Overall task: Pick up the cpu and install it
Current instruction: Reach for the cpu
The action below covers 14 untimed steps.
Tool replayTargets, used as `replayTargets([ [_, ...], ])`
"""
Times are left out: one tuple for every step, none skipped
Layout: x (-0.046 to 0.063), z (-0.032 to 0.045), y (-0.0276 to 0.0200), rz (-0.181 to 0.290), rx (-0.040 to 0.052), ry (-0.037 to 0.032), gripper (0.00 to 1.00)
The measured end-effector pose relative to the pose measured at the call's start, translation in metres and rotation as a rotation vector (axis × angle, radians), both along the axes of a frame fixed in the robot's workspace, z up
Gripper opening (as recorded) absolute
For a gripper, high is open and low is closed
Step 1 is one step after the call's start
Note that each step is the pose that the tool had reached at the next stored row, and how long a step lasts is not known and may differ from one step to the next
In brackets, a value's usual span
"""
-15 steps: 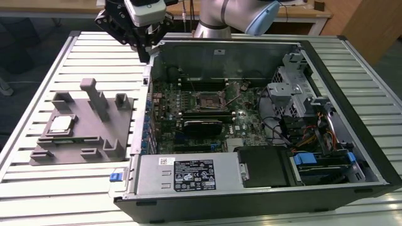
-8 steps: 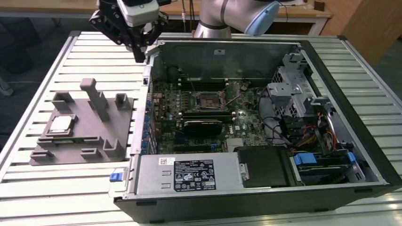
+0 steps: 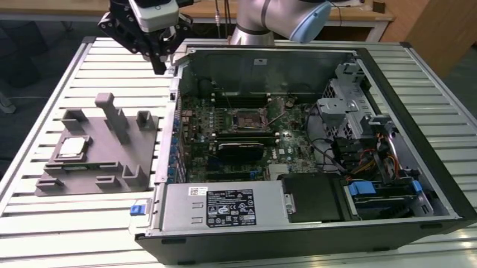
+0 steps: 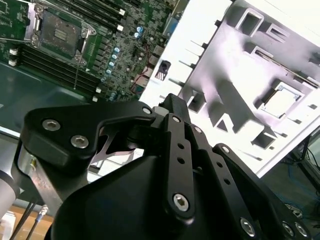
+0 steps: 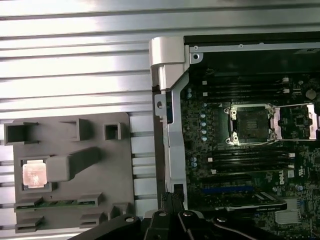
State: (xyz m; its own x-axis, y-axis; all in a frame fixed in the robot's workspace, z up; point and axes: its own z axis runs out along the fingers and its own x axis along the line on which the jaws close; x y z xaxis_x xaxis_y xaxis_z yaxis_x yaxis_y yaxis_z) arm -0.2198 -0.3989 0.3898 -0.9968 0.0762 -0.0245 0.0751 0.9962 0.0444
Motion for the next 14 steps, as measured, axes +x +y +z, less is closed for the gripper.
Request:
replayTargets([
  [-0.001, -0.0001, 0.0, 0.0, 0.0, 0.0, 0.11],
  [-0.003, -0.0002, 0.0, 0.0, 0.0, 0.0, 0.11],
  [-0.004, -0.0003, 0.0, 0.0, 0.0, 0.0, 0.11],
  [-0.006, -0.0003, 0.0, 0.0, 0.0, 0.0001, 0.11],
  [-0.007, -0.0004, 0.0, 0.0, 0.0, 0.0, 0.11],
  [-0.009, -0.0005, 0.0, 0.0, 0.0, 0.0, 0.11],
  [-0.01, -0.0005, 0.0, 0.0, 0.0, 0.0001, 0.11],
  [-0.011, -0.0006, 0.0, 0.0, -0.0001, 0.0, 0.11],
  [-0.013, -0.0006, 0.0, 0.0, 0.0, 0.0001, 0.11],
  [-0.014, -0.0007, 0.0, 0.0, 0.0, 0.0, 0.11],
  [-0.016, -0.0008, 0.0, 0.0, -0.0001, 0.0001, 0.11],
  [-0.017, -0.0008, 0.0, 0.0, 0.0, 0.0, 0.11],
  [-0.018, -0.0009, 0.0, 0.0, 0.0, 0.0, 0.11],
  [-0.02, -0.001, 0.0, 0.0, 0.0, 0.0, 0.11],
])
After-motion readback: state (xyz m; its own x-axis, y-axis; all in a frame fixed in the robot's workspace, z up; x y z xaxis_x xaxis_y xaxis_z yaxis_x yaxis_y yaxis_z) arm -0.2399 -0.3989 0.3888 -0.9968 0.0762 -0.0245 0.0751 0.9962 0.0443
